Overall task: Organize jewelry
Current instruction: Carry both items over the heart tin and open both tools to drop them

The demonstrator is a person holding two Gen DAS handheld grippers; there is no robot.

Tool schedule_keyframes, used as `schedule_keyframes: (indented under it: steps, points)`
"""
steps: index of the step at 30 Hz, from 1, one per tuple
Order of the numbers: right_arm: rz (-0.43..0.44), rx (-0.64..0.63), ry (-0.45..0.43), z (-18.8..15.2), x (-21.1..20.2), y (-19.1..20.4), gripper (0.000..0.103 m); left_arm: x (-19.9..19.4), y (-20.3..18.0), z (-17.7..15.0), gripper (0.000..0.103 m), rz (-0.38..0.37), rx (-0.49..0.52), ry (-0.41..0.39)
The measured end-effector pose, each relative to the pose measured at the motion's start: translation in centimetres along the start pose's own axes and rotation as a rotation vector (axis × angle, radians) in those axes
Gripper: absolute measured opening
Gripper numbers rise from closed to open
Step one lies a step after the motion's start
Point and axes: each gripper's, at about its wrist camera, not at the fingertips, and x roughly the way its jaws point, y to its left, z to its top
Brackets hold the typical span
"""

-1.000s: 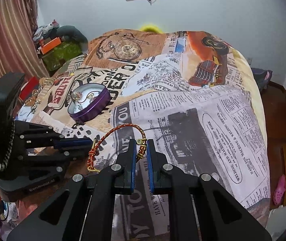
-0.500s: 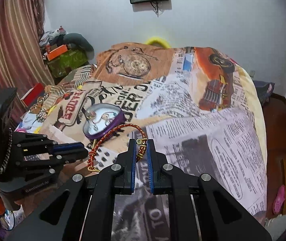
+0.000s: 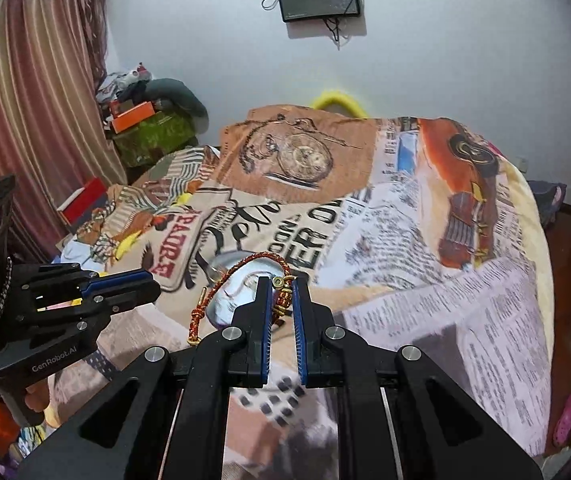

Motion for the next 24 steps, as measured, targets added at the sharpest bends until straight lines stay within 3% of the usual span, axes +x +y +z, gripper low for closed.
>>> schedule_keyframes:
  steps: [10,24]
  points:
    - [0.019,-0.019,0.07,0.7,4.8,1.4,0.009,1.7,2.6,0.6,0.008,0.007,-0.034,0.006]
    - [0.036,-0.056,0.168,1.5,9.4,1.4,0.009,6.7,3.8,1.3,0.008,-0.041,-0.063,0.057]
